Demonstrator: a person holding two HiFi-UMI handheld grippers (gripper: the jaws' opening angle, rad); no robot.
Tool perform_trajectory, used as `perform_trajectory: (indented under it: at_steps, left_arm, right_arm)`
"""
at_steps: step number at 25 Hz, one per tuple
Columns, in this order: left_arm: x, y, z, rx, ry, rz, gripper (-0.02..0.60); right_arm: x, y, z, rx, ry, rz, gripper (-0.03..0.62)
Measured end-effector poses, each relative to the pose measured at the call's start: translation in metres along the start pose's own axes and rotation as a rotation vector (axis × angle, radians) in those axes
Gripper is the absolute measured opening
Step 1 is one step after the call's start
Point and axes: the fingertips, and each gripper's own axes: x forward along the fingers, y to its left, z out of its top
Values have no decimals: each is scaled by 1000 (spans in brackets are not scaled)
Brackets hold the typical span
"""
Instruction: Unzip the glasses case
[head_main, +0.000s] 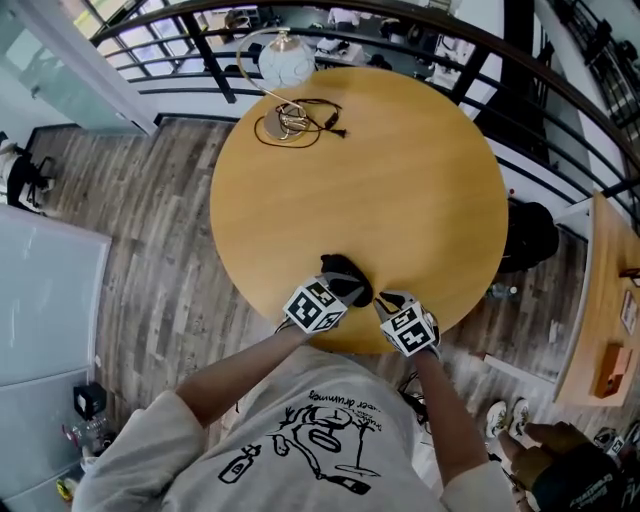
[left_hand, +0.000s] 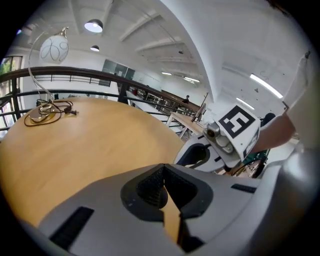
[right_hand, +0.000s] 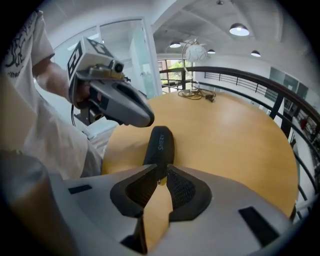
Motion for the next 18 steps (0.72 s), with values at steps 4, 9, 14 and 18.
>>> perform_trajectory:
  at_steps: [4, 9, 14, 18]
  left_arm:
    - [18, 10, -16, 26, 100, -14, 6]
    - [35, 22, -34, 26, 183, -2, 6]
    - [45, 28, -47, 24, 224, 5, 7]
    - [50, 31, -44, 31, 229, 2, 6]
  right_arm:
    - [27, 9, -27, -3, 89, 36, 67]
    - [46, 7, -45, -15, 162, 38, 87]
    - [58, 10, -53, -22, 184, 55, 97]
    - [64, 8, -51, -35, 180, 59, 97]
